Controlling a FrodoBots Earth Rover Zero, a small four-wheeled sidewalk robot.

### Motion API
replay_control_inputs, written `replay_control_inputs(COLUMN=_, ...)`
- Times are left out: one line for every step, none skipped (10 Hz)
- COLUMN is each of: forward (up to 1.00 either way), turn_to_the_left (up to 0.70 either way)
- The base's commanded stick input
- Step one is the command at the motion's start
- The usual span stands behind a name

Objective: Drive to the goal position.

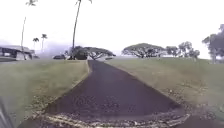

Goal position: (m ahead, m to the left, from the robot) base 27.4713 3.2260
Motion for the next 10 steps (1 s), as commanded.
replay_control_inputs(forward=0.70, turn_to_the_left=0.00)
replay_control_inputs(forward=0.70, turn_to_the_left=0.00)
replay_control_inputs(forward=0.70, turn_to_the_left=0.00)
replay_control_inputs(forward=0.70, turn_to_the_left=0.00)
replay_control_inputs(forward=0.70, turn_to_the_left=0.00)
replay_control_inputs(forward=0.70, turn_to_the_left=0.00)
replay_control_inputs(forward=0.70, turn_to_the_left=0.00)
replay_control_inputs(forward=0.70, turn_to_the_left=0.00)
replay_control_inputs(forward=0.70, turn_to_the_left=0.00)
replay_control_inputs(forward=0.70, turn_to_the_left=0.00)
